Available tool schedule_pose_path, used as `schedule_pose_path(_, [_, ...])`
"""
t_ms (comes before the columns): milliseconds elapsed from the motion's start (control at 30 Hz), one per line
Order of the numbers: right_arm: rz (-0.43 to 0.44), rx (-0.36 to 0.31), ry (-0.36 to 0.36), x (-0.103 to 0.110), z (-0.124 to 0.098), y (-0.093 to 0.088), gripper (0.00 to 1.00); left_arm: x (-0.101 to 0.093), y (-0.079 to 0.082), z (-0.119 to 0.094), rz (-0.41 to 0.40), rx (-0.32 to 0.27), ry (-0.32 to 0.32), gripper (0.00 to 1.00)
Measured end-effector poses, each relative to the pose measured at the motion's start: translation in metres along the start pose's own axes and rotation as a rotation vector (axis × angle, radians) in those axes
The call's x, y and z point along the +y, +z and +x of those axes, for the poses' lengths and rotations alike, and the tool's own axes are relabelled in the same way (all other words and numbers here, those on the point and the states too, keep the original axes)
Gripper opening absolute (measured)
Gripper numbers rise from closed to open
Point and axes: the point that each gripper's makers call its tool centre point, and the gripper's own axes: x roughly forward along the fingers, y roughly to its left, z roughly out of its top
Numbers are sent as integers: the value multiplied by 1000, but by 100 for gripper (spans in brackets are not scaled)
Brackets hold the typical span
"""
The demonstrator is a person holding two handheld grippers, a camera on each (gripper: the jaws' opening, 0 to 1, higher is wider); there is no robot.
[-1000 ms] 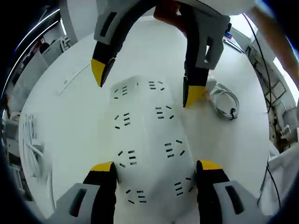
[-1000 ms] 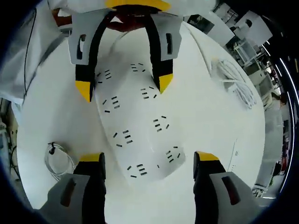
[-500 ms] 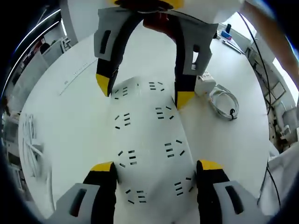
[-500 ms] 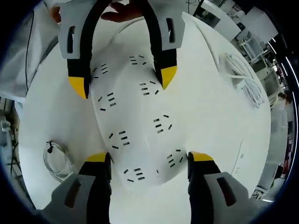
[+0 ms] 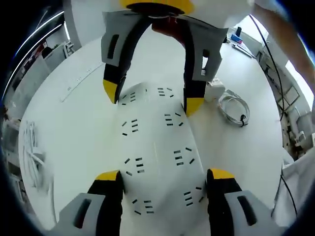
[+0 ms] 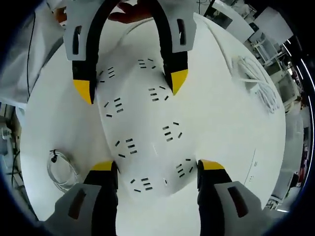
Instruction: Straighten the power strip on the desk, plug the charger into it
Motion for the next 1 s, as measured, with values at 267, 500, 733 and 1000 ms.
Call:
schedule_pose_path(267, [64, 4, -13, 6, -1, -2, 64, 0, -1, 0, 33, 1, -17, 69])
schedule_pose_path(500, [118, -16, -28, 9, -1, -4, 64, 0, -1, -1, 61, -23, -38, 69])
schedule_pose_path(733, [163, 13, -35, 16, -2, -4, 64, -2, -2, 0, 106, 2, -49, 69])
schedule_pose_path(1000, [217, 61, -41, 26, -4, -2, 64, -3, -4, -2, 130, -19, -68, 69])
